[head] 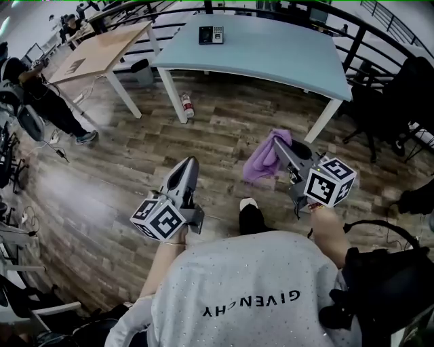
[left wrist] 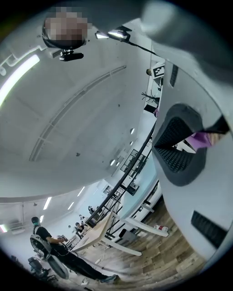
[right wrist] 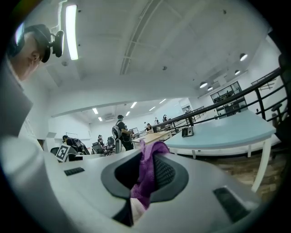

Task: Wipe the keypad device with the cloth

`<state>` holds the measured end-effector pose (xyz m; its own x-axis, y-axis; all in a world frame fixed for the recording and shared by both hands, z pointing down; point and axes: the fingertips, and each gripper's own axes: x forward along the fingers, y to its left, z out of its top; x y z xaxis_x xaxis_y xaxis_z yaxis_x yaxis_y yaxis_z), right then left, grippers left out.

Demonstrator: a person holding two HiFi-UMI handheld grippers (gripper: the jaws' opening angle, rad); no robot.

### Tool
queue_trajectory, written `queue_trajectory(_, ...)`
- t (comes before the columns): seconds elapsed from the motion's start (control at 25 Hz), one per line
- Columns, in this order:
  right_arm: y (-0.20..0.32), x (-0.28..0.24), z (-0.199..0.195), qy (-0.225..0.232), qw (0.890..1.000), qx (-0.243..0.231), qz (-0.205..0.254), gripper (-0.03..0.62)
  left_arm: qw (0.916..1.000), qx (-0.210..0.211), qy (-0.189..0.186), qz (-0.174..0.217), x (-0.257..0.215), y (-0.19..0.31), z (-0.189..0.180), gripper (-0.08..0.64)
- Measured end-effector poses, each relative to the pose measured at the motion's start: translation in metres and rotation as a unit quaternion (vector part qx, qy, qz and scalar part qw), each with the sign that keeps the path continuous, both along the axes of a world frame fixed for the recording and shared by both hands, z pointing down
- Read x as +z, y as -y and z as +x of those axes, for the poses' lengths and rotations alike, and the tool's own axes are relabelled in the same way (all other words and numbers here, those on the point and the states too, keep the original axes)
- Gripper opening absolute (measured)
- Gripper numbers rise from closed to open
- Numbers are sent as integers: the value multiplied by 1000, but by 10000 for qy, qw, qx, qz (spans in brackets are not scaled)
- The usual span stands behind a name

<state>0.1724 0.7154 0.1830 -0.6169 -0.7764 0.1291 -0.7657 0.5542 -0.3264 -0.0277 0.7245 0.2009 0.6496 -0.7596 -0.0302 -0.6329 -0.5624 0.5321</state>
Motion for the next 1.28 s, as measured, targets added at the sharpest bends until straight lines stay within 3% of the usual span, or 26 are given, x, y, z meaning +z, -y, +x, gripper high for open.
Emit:
queue_trajectory(0.16, 62, -4, 14, 109, 9998, -132, 63, 37, 9992, -116, 341, 150, -1, 51, 10, 0)
queue_trajectory(0.24, 96, -11, 20, 105, 9995, -276, 126, 37, 9991, -143, 330, 245, -8, 82, 16, 0)
queue_trajectory(0.44, 173, -17, 22, -397, 9959, -749, 313, 36, 9980, -355, 134, 500, -35, 151, 27, 0)
queue_trajectory(0.6, 218, -11, 20, -215, 9927, -1121, 400, 35, 9980, -387, 96, 498, -30, 196, 40, 0)
queue_trajectory(0.84, 283, 3, 35, 397, 9937, -1033, 161, 37, 9971, -703, 108, 258, -15, 254, 44, 0)
queue_trajectory(1.08, 323, 27, 39, 307, 9957, -827, -266, 37, 9957, -920, 100, 74, -5, 280, 33, 0)
queue_trajectory(1.28, 346, 38, 20, 376, 9916, -1190, -347, 37, 9959, -892, 123, 66, 3, 308, 28, 2)
